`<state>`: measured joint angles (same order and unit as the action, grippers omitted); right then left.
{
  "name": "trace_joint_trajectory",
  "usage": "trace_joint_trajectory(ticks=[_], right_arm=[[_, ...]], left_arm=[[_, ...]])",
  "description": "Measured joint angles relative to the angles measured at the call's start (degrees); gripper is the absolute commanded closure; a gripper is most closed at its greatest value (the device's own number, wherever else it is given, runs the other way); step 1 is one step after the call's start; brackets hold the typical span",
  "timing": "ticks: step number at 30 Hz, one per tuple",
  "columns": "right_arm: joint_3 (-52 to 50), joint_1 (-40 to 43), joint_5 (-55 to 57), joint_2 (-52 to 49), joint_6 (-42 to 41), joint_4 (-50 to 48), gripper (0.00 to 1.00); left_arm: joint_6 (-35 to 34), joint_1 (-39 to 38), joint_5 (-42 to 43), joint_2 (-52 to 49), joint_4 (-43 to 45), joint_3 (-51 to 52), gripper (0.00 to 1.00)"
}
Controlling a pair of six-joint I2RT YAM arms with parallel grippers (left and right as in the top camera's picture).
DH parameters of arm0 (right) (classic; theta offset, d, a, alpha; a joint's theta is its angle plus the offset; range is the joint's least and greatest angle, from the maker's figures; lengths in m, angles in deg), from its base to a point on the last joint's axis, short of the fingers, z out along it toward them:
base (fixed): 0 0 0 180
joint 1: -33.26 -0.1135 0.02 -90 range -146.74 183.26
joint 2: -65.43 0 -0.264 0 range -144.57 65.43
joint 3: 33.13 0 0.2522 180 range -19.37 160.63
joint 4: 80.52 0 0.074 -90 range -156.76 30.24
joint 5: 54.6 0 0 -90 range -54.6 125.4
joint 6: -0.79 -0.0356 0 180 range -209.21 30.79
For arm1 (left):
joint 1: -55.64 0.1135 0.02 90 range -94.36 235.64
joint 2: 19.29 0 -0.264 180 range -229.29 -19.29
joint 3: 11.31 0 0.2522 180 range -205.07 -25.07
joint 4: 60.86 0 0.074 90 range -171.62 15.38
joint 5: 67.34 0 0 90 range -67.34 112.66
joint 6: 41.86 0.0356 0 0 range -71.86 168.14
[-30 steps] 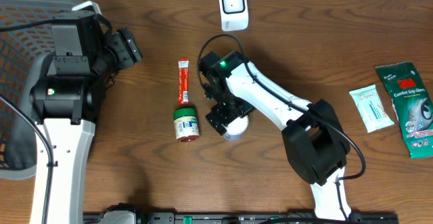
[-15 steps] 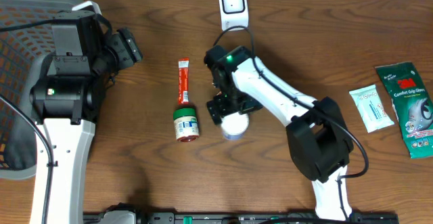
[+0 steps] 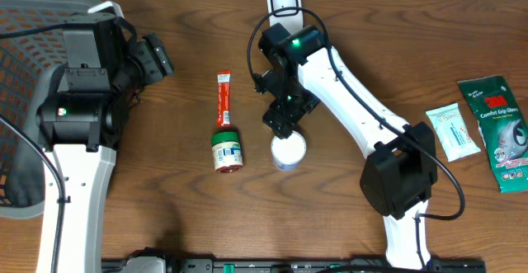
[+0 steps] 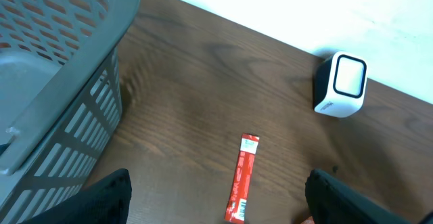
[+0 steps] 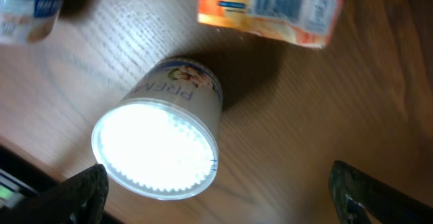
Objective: Scan the item barcode
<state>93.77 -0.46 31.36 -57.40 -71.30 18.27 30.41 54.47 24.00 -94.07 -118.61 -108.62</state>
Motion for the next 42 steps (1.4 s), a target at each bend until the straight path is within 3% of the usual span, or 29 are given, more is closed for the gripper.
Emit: trace_joint_trajectory(ticks=[8,14,32,37,42], right_arm=[[0.00,-3.72,-3.89,0.00,19.98,3.39,0.01],[0.00,-8.81,-2.43,0.00,26.77,6.47,0.01],[-1.79,-9.62,3.17,0.68,14.80,4.15,0.01],[-9.68,-9.60,3.82,7.32,13.90,-4.87,0.01],[-20.44,-9.29,3.17,20.96,13.75,-17.53,0.01]], left_arm=[[0.00,0.00,0.00,0.00,0.00,0.00,0.18],[0.00,0.00,0.00,0.00,0.00,0.00,0.18],[0.00,0.00,0.00,0.00,0.02,0.00,0.18],[0.00,0.00,0.00,0.00,-0.02,0.00,0.18],[0.00,0.00,0.00,0.00,0.02,0.00,0.18]])
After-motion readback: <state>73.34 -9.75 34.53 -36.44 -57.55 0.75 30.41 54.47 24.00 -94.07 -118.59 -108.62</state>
